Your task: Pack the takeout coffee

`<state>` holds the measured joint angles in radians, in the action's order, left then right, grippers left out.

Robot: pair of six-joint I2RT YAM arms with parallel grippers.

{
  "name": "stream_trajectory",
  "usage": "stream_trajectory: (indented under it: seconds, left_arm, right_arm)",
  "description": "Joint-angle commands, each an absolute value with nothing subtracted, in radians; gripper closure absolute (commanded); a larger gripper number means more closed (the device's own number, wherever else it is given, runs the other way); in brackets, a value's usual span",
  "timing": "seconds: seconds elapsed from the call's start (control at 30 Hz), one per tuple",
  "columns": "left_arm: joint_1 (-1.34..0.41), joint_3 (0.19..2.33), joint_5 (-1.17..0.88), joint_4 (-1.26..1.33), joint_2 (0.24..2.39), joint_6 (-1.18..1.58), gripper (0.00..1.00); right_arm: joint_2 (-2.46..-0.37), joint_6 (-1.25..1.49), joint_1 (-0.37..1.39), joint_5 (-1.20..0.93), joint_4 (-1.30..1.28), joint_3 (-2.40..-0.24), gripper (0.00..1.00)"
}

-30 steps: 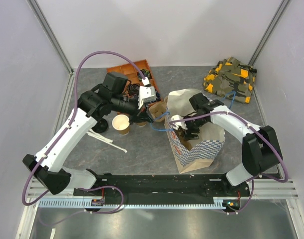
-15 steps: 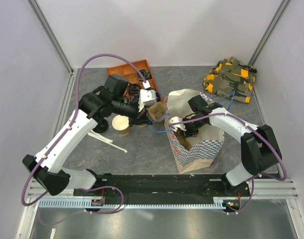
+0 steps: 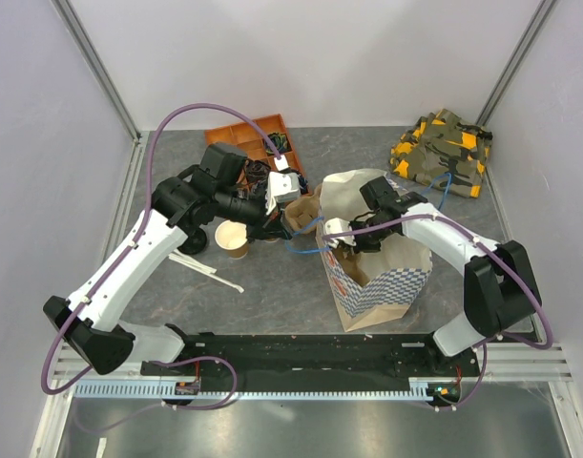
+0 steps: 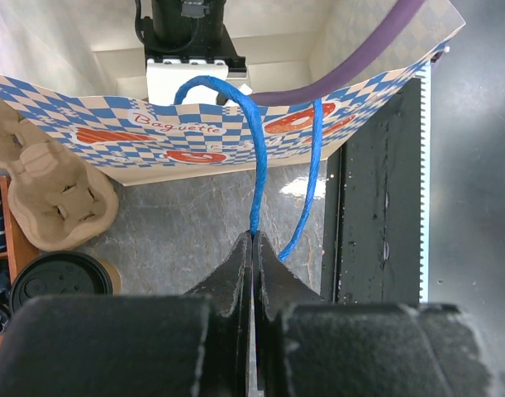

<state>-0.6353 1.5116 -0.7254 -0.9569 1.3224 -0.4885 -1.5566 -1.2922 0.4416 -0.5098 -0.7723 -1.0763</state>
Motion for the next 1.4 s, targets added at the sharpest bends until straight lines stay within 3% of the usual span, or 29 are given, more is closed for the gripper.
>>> stream_trajectory:
  seconds: [0.0, 0.1, 0.2, 0.4, 0.97, 1.07, 1.17, 1.27, 1.37]
  left_arm:
    - [-0.638, 1.546, -0.709, -0.983, 1.330, -0.522, 0.98]
    - [-0.638, 1.542, -0.709, -0.985, 1.330, -0.525, 0.98]
    - [-0.637, 1.540, -0.709, -0.995, 1.331, -0.537, 0.98]
    - [-0.637, 1.532, -0.704, -1.008, 1.331, -0.552, 0.98]
    - [-0.637, 1.546, -0.698, -1.009, 1.348, -0.519, 0.98]
    - [-0.637, 1.546, -0.696, -1.011, 1.347, -0.517, 0.98]
    - [-0.637, 1.543, -0.693, -1.011, 1.342, -0.514, 0.98]
    - [-0.637, 1.543, -0.690, -1.011, 1.341, -0.515, 0.98]
    - [-0.637, 1.543, -0.693, -1.011, 1.344, -0.522, 0.98]
  right_arm:
    - [-1.520, -1.263, 0.448, -0.497, -0.784, -1.126, 0.95]
    - [-1.523, -1.203, 0.446, -0.523, -0.740, -1.121, 0.58]
    - [-1.511, -1.157, 0.446, -0.541, -0.657, -1.089, 0.44]
    - [-1.519, -1.176, 0.446, -0.581, -0.647, -1.072, 0.31]
    - [-1.638, -1.307, 0.460, -0.580, -0.655, -1.015, 0.37]
    - [-1.646, -1.305, 0.463, -0.572, -0.652, -1.015, 0.47]
    - [-1.637, -1.302, 0.468, -0.551, -0.655, -1.026, 0.73]
    - [-1.611, -1.301, 0.474, -0.532, -0.689, -1.063, 0.85]
    - [-1.592, -1.302, 0.485, -0.499, -0.738, -1.106, 0.89]
